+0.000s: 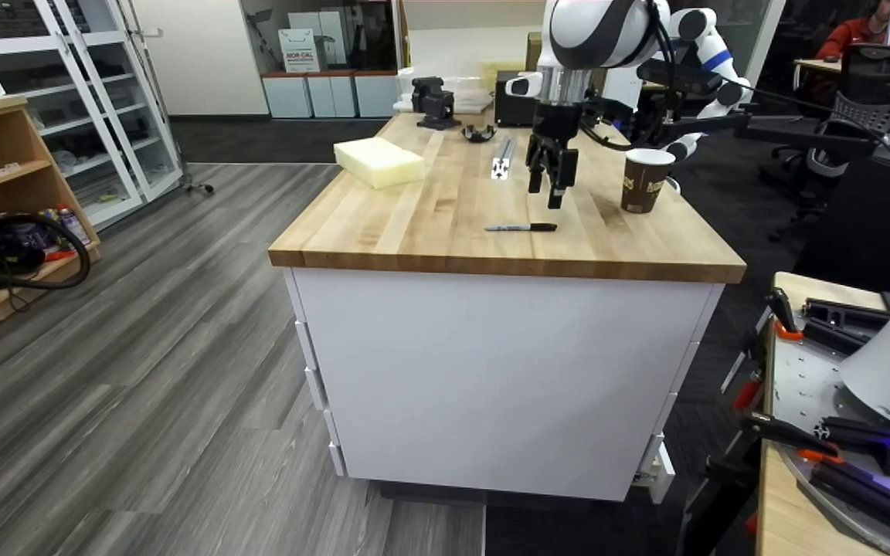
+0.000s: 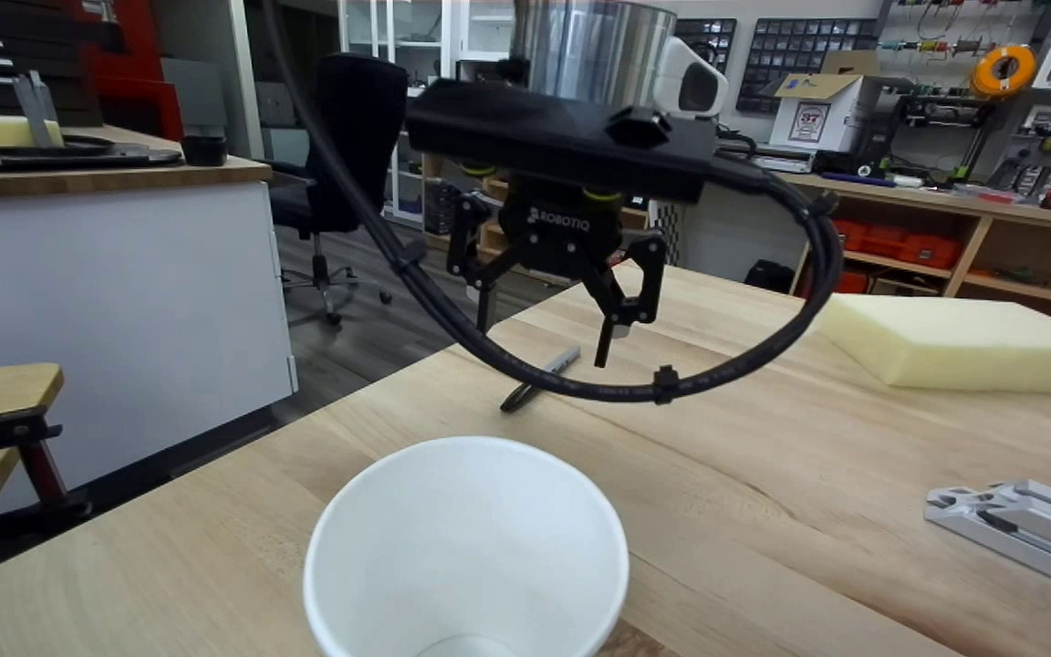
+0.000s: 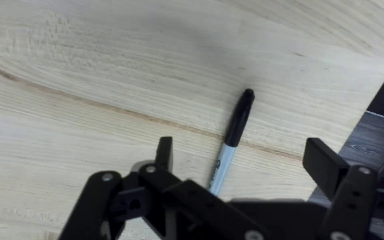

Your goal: Pick the pen on the counter and put it in the cup

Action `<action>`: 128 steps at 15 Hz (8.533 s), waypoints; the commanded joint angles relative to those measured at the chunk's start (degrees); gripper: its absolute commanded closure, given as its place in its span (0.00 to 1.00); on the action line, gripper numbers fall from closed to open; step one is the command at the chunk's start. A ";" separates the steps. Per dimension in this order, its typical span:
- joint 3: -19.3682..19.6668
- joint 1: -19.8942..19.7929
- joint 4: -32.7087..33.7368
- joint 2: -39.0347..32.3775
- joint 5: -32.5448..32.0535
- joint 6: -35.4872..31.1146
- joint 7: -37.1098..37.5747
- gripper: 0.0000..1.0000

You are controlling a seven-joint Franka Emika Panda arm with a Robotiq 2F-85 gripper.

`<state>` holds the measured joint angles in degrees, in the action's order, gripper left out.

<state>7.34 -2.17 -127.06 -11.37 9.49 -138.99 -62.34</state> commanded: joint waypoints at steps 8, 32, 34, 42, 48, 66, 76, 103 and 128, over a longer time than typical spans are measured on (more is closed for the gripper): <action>-4.23 -3.43 9.87 -10.20 -2.83 0.93 9.12 0.00; -4.79 -3.60 11.33 -6.31 -9.39 13.37 25.43 0.94; -3.94 -4.21 10.21 -4.87 -11.07 13.84 26.14 0.94; -1.27 -6.43 7.23 1.90 -13.36 18.64 28.46 0.94; -0.96 -6.25 6.80 5.23 -16.28 21.98 30.90 0.93; 2.52 -7.06 -2.72 14.74 -22.97 10.16 32.34 0.93; 4.68 -7.50 -9.85 21.17 -23.11 2.00 34.64 0.93; 7.15 -9.36 -20.39 27.79 -23.69 -15.69 36.87 0.93; 15.70 -6.06 -31.16 34.85 -19.30 -32.61 33.92 0.62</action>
<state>21.03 -10.29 -157.24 22.64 -11.51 -169.66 -26.70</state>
